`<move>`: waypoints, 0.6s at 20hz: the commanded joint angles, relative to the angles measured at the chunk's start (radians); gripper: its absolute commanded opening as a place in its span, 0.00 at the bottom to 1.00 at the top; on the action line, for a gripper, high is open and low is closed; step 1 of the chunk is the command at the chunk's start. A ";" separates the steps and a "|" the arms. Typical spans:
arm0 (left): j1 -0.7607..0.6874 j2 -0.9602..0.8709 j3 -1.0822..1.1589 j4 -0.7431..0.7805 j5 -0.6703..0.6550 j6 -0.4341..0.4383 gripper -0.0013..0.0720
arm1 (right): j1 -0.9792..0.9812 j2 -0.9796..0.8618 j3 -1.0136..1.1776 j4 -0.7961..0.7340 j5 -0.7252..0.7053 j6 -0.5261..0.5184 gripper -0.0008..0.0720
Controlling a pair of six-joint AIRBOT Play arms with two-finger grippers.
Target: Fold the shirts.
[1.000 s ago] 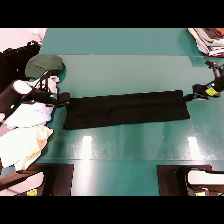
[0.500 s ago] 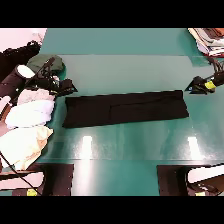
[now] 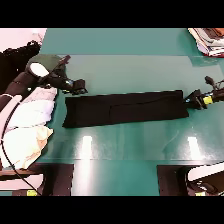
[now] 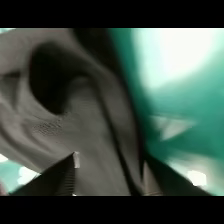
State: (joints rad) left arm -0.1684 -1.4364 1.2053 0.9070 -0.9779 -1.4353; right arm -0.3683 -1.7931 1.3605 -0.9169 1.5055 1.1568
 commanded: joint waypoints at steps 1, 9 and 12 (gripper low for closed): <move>-0.108 -0.033 0.002 -0.016 0.094 -0.036 0.05 | 0.048 -0.028 -0.025 0.039 -0.023 -0.061 0.40; -0.339 -0.287 0.236 -0.100 0.173 -0.043 0.05 | 0.087 0.195 -0.024 0.161 0.011 -0.063 0.03; -0.392 -0.406 0.362 -0.098 0.116 -0.054 0.05 | 0.131 0.319 0.025 0.270 0.039 0.003 0.03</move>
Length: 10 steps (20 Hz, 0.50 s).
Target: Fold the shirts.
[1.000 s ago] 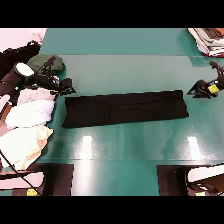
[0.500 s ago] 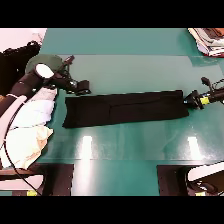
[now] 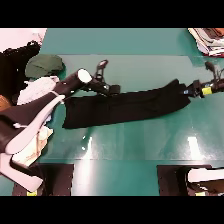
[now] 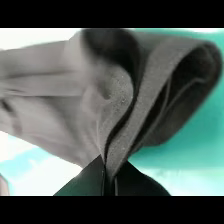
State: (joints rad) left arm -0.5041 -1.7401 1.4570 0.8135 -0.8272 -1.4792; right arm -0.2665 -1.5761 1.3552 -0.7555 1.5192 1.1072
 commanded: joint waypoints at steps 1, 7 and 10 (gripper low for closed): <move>-0.070 -0.130 0.134 -0.004 -0.042 -0.014 0.05 | 0.060 0.132 0.060 0.110 0.025 0.072 0.03; -0.091 -0.186 0.148 0.039 -0.079 -0.060 0.05 | 0.289 0.174 0.273 0.110 0.003 0.174 0.03; -0.090 -0.186 0.148 0.058 -0.081 -0.061 0.05 | 0.382 0.174 0.330 0.111 -0.024 0.180 0.03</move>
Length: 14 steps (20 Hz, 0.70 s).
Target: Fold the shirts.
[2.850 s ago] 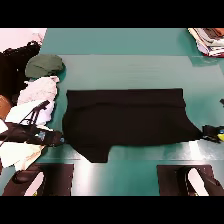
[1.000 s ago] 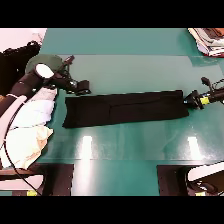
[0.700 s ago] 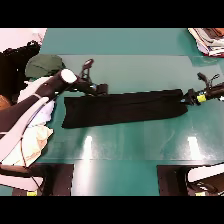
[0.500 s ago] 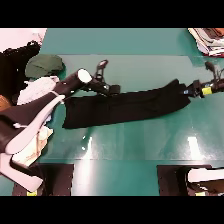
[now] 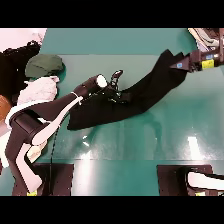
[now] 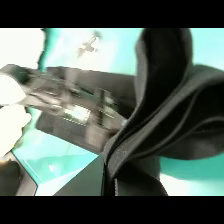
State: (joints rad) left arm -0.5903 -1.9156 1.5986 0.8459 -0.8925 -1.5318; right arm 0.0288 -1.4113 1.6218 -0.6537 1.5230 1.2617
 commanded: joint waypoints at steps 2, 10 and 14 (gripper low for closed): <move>-0.004 -0.010 0.006 0.029 -0.016 -0.008 0.05 | 0.141 0.009 0.091 0.008 -0.034 0.025 0.03; 0.145 0.207 0.010 0.192 -0.104 -0.005 0.05 | 0.347 0.008 0.105 0.008 -0.128 -0.006 0.03; 0.326 0.410 0.010 0.340 -0.190 -0.002 0.05 | 0.546 -0.036 0.105 0.008 -0.271 -0.033 0.03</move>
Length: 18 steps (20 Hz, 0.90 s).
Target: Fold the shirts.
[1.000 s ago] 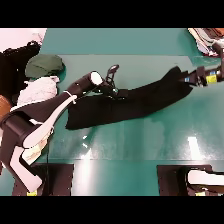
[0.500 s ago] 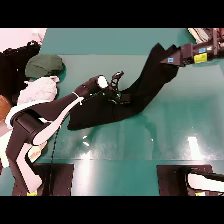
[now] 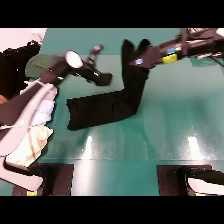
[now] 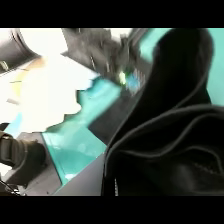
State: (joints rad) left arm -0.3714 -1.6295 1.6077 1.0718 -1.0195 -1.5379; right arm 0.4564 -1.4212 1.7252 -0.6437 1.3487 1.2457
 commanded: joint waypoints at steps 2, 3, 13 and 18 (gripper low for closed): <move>0.201 0.219 0.000 0.142 -0.088 0.024 0.05 | 0.243 -0.091 0.002 -0.002 -0.180 -0.018 0.03; 0.241 0.259 0.000 0.147 -0.093 0.027 0.05 | 0.307 -0.133 0.002 -0.002 -0.226 -0.029 0.04; 0.380 0.376 -0.001 0.156 -0.172 0.027 0.05 | 0.459 -0.299 -0.002 -0.098 -0.206 -0.098 0.65; 0.380 0.376 -0.001 0.156 -0.228 0.028 0.05 | 0.190 -0.134 -0.243 -0.277 -0.168 -0.043 0.65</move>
State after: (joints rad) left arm 0.0055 -1.2568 1.6070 1.2270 -1.2106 -1.5108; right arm 0.7761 -1.6291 1.6020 -0.8276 1.1515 1.1755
